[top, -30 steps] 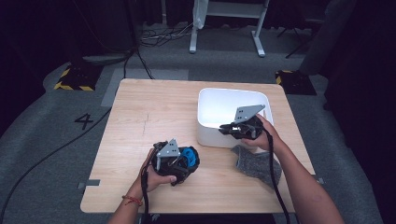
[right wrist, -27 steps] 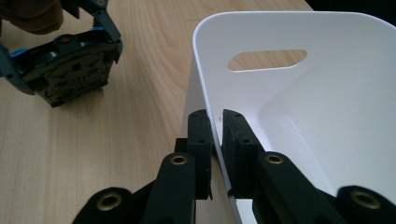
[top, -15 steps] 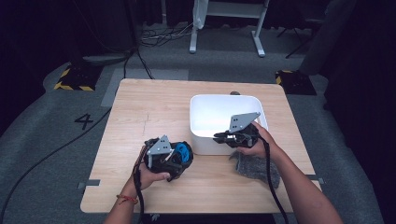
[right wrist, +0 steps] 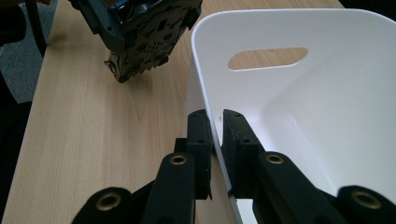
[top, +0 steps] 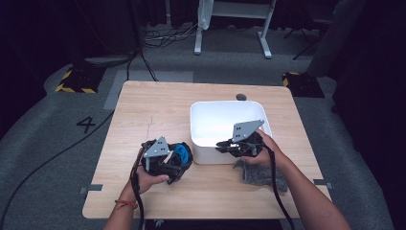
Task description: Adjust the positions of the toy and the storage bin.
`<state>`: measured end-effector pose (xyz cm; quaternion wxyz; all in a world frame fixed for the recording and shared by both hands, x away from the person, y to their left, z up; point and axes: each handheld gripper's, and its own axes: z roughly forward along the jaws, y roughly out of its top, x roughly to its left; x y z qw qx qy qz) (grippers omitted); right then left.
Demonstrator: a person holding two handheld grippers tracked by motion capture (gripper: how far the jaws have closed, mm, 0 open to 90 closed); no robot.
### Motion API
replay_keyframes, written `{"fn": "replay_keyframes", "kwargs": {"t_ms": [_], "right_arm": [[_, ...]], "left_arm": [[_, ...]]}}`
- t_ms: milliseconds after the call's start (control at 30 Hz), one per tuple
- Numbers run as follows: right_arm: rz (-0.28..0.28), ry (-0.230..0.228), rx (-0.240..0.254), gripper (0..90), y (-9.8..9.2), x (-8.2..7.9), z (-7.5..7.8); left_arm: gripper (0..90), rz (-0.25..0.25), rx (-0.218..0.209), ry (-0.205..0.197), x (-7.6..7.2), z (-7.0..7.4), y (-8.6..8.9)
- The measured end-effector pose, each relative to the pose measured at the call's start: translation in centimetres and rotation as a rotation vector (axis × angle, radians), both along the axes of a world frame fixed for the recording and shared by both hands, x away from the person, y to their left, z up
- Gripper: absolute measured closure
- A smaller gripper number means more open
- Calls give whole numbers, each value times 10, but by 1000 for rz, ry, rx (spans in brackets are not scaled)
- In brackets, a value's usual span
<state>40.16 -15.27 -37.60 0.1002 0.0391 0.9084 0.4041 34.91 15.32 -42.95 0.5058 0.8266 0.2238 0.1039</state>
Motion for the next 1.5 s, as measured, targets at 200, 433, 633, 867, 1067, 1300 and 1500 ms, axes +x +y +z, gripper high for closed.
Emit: {"fn": "replay_keyframes", "kwargs": {"t_ms": [200, 433, 633, 867, 1067, 1300, 1500], "right_arm": [[-32, 2, 6, 810, 3, -6, -1], [-87, -6, 14, 602, -3, -9, 3], [-140, -26, 57, 402, -31, -13, 17], [-240, -77, 87, 286, -70, -20, 29], [-304, -125, 111, 240, -99, -27, 29], [-360, -166, 115, 225, -124, -40, 27], [-441, -143, 113, 224, -151, -50, 16]], "left_arm": [[247, 3, 8, -2, 1, 0, 0], [247, 4, 13, -3, 1, -1, 0], [248, 5, 22, -10, 2, 0, 1], [248, 8, 33, 3, 3, 0, 0], [248, 10, 30, 20, 6, -1, 0], [248, 6, 45, 30, 7, -3, -3], [248, 11, 44, 39, 7, -6, 0]]}}
